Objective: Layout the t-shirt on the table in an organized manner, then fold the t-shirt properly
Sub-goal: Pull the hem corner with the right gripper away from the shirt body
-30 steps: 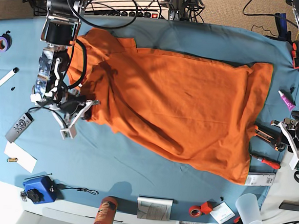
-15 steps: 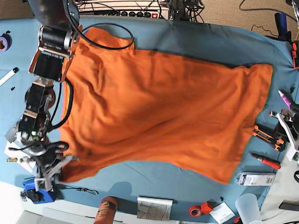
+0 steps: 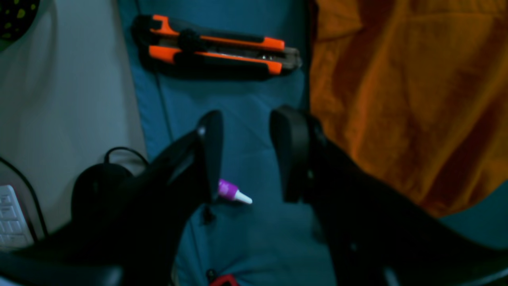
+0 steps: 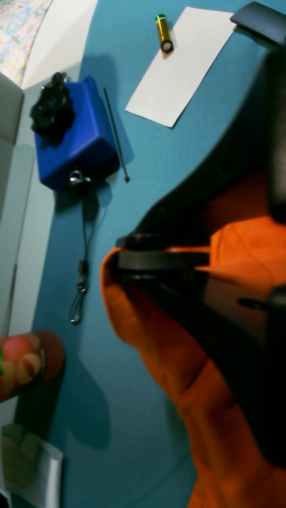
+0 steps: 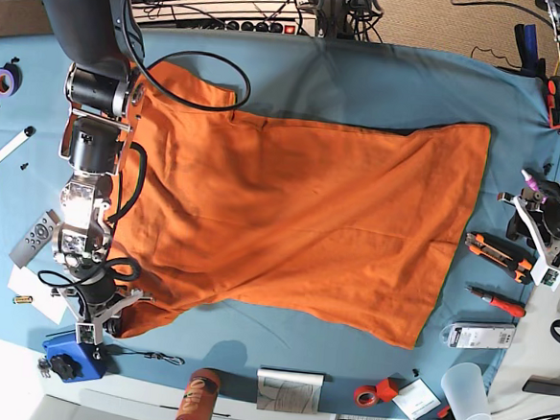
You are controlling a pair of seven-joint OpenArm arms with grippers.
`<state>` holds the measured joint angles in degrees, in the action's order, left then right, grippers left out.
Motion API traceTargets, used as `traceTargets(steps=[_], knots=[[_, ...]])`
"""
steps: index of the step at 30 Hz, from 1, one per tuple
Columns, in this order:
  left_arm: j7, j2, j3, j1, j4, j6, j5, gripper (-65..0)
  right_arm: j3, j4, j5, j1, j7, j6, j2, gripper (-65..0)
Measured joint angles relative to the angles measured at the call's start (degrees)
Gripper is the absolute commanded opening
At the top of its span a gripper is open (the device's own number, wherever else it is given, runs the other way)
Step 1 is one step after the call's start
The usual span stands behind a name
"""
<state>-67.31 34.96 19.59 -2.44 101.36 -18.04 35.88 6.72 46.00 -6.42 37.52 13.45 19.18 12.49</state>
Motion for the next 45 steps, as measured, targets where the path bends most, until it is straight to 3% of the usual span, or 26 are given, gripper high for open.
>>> traceTargets(steps=[1,3,5,17,20,31,33,36,37,41,45], knots=[[0.00,0.00,0.00,0.00,0.00,0.00,0.00,-40.7,0.00,0.00,0.02,0.11,-0.04,0.02,0.02,-64.2],[0.00,-0.02,0.00,0.00,0.00,0.00,0.00,-40.7,0.00,0.02,0.00,0.13,-1.09,-0.13,0.02,-54.6],[0.00,-0.02,0.00,0.00,0.00,0.00,0.00,-40.7,0.00,0.02,0.00,0.15,-2.36,-0.13,0.02,-49.3],[0.44,-0.02,0.00,0.00,0.00,0.00,0.00,-40.7,0.00,3.72,2.12,4.94,-3.02,0.00,0.07,-49.3],[0.55,-0.02,0.00,0.00,0.00,0.00,0.00,-40.7,0.00,4.59,2.73,7.13,3.58,0.00,0.09,-49.3],[0.96,-0.02,0.00,0.00,0.00,0.00,0.00,-40.7,0.00,4.63,2.38,6.64,16.57,0.13,0.20,-49.3],[0.96,-0.02,0.00,0.00,0.00,0.00,-0.02,-40.7,0.00,4.63,2.16,6.43,15.61,0.07,0.22,-49.3],[0.98,-0.02,0.00,0.00,0.00,0.00,0.00,-40.7,0.00,4.61,2.21,5.40,5.09,-0.87,0.17,-49.3],[0.98,0.00,0.00,0.00,0.00,0.00,0.00,-40.7,0.00,4.63,2.21,5.09,3.82,-1.44,0.17,-49.3],[1.01,-0.02,0.00,0.00,0.00,0.00,0.02,-40.7,-0.02,4.61,1.99,4.52,10.75,2.91,0.33,-49.3],[1.38,0.00,0.00,0.00,0.00,0.00,-0.02,-40.7,-0.04,4.59,1.88,4.52,10.73,2.62,0.33,-49.3]])
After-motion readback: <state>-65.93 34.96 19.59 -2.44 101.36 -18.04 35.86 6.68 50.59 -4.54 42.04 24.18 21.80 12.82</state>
